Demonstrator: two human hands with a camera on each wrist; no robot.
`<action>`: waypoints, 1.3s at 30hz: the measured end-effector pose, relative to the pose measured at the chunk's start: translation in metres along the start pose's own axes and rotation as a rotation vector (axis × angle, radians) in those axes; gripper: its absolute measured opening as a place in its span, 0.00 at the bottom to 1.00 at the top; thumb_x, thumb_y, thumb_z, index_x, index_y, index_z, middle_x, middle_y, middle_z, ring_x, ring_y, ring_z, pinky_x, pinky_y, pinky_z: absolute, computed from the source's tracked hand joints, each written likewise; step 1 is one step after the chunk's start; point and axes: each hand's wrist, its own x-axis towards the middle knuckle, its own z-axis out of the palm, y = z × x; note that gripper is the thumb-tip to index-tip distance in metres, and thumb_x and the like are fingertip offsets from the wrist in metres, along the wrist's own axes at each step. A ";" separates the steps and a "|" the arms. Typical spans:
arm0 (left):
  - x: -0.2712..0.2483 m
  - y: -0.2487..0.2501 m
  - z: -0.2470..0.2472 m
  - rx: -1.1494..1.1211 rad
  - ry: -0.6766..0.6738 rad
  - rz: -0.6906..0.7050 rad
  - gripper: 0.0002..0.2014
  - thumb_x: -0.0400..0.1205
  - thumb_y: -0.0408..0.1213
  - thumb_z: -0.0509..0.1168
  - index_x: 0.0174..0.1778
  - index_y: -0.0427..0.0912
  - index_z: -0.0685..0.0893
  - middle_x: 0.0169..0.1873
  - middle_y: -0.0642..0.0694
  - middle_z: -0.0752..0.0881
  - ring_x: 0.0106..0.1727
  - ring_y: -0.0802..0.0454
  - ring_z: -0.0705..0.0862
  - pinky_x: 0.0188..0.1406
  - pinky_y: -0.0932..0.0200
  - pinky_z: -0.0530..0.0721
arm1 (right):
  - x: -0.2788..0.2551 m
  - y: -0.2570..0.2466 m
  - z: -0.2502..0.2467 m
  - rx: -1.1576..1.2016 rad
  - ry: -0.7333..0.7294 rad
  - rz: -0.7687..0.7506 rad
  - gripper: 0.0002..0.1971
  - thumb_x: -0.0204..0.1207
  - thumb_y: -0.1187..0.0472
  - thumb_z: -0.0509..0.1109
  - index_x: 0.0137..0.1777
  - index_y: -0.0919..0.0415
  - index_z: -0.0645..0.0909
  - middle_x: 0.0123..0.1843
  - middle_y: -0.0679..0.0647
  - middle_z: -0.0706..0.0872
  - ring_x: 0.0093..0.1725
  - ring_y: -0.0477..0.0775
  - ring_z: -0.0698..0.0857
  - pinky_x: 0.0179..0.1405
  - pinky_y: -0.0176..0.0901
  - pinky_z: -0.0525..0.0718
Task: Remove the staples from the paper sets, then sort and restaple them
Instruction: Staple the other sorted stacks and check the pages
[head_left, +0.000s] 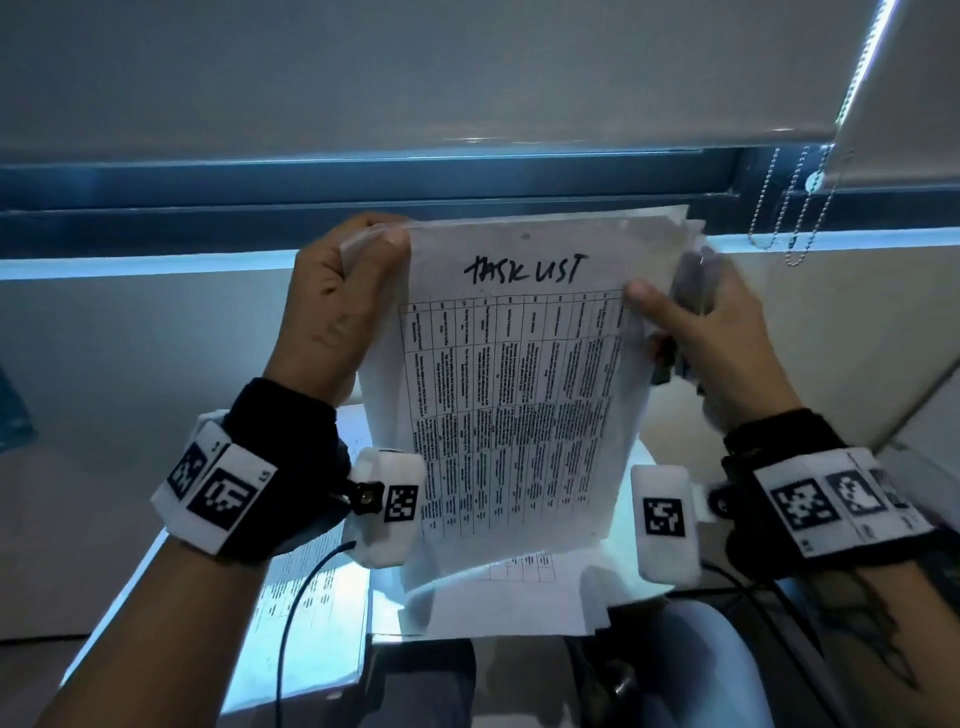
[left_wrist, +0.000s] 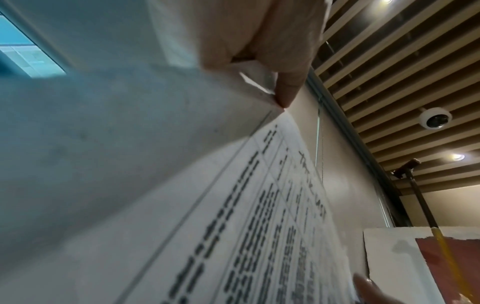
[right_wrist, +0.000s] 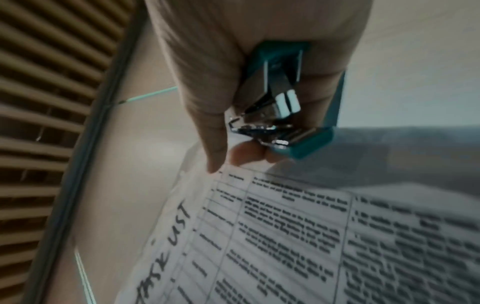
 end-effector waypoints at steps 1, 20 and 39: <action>0.000 0.001 0.000 0.011 -0.002 -0.007 0.10 0.75 0.50 0.57 0.37 0.52 0.81 0.30 0.65 0.83 0.35 0.70 0.79 0.32 0.76 0.76 | -0.004 0.005 0.002 0.097 -0.042 0.084 0.26 0.65 0.54 0.76 0.61 0.65 0.75 0.46 0.54 0.87 0.34 0.47 0.86 0.26 0.33 0.83; -0.049 -0.015 -0.006 -0.157 0.068 -0.168 0.18 0.61 0.47 0.76 0.45 0.48 0.87 0.39 0.57 0.91 0.44 0.58 0.88 0.47 0.63 0.85 | -0.049 -0.006 0.037 0.142 0.186 0.070 0.07 0.76 0.64 0.70 0.47 0.60 0.73 0.42 0.55 0.81 0.19 0.44 0.79 0.24 0.41 0.79; -0.027 0.012 0.018 0.099 0.211 0.106 0.08 0.79 0.37 0.68 0.37 0.55 0.81 0.30 0.67 0.84 0.35 0.69 0.81 0.38 0.73 0.76 | -0.018 -0.075 0.087 0.338 0.345 -0.452 0.06 0.83 0.60 0.56 0.43 0.55 0.69 0.40 0.51 0.77 0.39 0.53 0.81 0.36 0.34 0.83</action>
